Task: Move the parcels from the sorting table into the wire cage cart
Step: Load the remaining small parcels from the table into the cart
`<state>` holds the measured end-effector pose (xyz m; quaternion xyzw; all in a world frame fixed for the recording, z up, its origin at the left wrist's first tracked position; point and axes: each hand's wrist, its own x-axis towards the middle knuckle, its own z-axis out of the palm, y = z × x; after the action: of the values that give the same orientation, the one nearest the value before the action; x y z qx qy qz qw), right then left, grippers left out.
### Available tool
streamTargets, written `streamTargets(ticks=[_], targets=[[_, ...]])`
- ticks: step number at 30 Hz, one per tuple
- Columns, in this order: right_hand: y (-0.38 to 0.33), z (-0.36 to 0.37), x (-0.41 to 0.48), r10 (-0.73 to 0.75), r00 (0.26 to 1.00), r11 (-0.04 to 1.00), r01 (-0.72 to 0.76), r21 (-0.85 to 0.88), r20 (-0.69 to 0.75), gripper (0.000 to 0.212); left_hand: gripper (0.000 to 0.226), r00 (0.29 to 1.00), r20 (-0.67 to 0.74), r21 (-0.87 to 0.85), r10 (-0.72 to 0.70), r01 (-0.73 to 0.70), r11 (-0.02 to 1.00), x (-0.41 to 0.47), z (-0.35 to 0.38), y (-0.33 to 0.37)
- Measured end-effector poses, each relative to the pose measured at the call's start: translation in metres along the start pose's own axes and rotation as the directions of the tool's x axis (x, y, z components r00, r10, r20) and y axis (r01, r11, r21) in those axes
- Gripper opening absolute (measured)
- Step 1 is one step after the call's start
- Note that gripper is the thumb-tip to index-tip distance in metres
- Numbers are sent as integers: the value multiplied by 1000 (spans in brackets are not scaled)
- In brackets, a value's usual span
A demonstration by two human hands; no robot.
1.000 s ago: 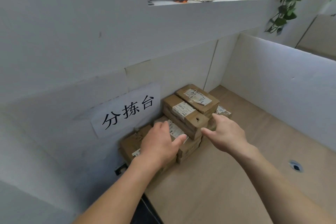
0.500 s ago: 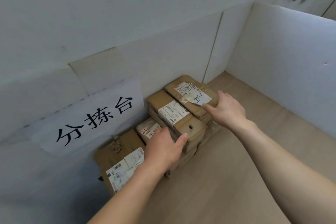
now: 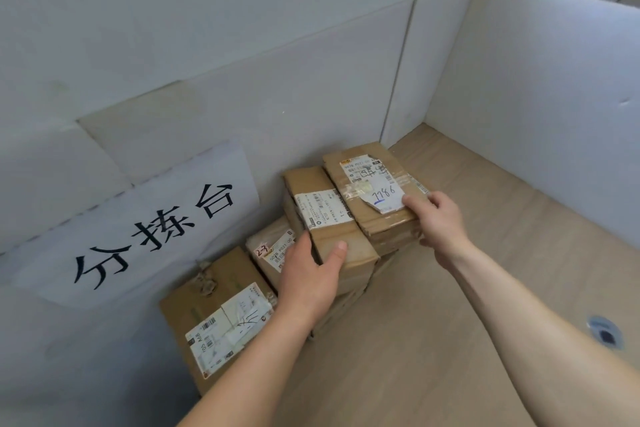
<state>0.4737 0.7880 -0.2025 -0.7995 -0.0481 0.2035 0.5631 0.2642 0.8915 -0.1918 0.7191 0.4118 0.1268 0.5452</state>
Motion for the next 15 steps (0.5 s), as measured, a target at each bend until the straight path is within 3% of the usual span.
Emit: streamTargets(ticks=[5,10,15], targets=[[7,-14,-33,76,997,985,-76,156,7,32,23,999,1,-161,43,-42,986,-15,-3,12],[-3,-22,-78,-28,999,974,35,223,-35,11,30,996,35,-266,82,-70,961,-38,-25,14],[-27,-26,-141,-143,989,951,145,275,-28,26,39,994,91,-359,66,-29,933,-76,-63,12]])
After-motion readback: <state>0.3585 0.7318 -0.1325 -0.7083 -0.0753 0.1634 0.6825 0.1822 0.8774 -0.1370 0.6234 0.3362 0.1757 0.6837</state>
